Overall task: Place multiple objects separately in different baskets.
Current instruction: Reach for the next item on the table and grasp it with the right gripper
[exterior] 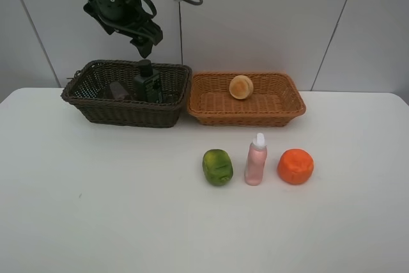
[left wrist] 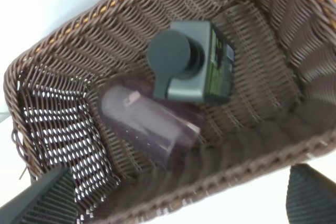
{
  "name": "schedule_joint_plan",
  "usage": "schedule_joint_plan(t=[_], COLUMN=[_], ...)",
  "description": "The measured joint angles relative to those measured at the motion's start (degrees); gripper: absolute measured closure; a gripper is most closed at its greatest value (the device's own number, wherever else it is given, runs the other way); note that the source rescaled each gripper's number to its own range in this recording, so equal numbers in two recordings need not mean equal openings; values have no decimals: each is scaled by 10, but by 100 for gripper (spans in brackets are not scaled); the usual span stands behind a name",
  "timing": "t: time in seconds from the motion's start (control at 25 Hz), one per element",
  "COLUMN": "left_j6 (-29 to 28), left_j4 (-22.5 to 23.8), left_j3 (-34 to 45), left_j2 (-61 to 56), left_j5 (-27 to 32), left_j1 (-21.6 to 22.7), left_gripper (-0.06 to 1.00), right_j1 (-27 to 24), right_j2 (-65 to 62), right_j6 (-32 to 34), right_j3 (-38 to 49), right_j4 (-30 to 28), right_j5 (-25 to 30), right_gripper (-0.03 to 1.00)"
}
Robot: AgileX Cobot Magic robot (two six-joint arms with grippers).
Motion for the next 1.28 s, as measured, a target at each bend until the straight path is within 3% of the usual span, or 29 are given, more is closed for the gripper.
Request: schedule_joint_plan(t=[0.44, 0.88, 1.28], left_j6=[-7, -11, -11], left_j4=[-52, -123, -186], left_j3=[260, 494, 687], left_j2=[-280, -592, -775], left_j5=[-59, -62, -61], left_j1=[-3, -3, -3], left_gripper=[-3, -3, -3], right_j1=[0, 0, 0], right_j2=[0, 0, 0], right_j6=[0, 0, 0], right_j3=[0, 0, 0], right_j4=[0, 0, 0], right_j5=[0, 0, 0], right_gripper=[-3, -3, -3])
